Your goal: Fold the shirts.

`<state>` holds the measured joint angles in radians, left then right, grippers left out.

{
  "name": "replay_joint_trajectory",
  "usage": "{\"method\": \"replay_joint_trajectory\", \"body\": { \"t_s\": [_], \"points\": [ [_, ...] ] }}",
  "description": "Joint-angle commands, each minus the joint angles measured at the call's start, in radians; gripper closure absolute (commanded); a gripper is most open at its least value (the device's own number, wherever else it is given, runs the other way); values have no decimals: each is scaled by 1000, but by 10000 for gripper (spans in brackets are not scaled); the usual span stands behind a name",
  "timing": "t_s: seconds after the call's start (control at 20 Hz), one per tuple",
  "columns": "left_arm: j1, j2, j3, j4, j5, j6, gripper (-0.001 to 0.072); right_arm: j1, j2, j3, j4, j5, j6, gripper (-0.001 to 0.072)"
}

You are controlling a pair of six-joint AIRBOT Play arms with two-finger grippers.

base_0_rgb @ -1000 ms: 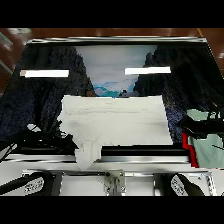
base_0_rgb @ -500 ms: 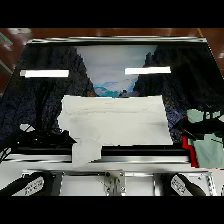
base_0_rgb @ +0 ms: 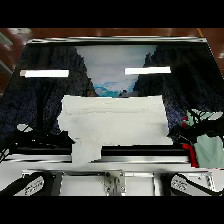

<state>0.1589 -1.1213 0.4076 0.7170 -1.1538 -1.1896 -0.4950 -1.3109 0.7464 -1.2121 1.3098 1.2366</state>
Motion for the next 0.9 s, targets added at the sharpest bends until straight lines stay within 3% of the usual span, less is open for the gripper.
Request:
{"method": "replay_joint_trajectory", "body": {
  "t_s": [0.0,0.4,0.6,0.65,0.75,0.85],
  "points": [
    [1,1,1,0,0,0,673,-1,-65,0,0,-1,-8,65],
    [1,1,4,-3,1,-1,673,0,-169,-1,132,-13,-20,67],
    [5,1,16,-3,2,0,673,0,-198,1,136,1,-46,623],
    [5,1,23,-2,2,1,674,-1,-198,11,137,24,-77,651],
    [5,7,71,-3,-1,82,675,0,-188,47,163,98,-167,652],
    [11,18,152,-8,5,86,675,0,-145,94,208,112,-206,653]
  ]
}}
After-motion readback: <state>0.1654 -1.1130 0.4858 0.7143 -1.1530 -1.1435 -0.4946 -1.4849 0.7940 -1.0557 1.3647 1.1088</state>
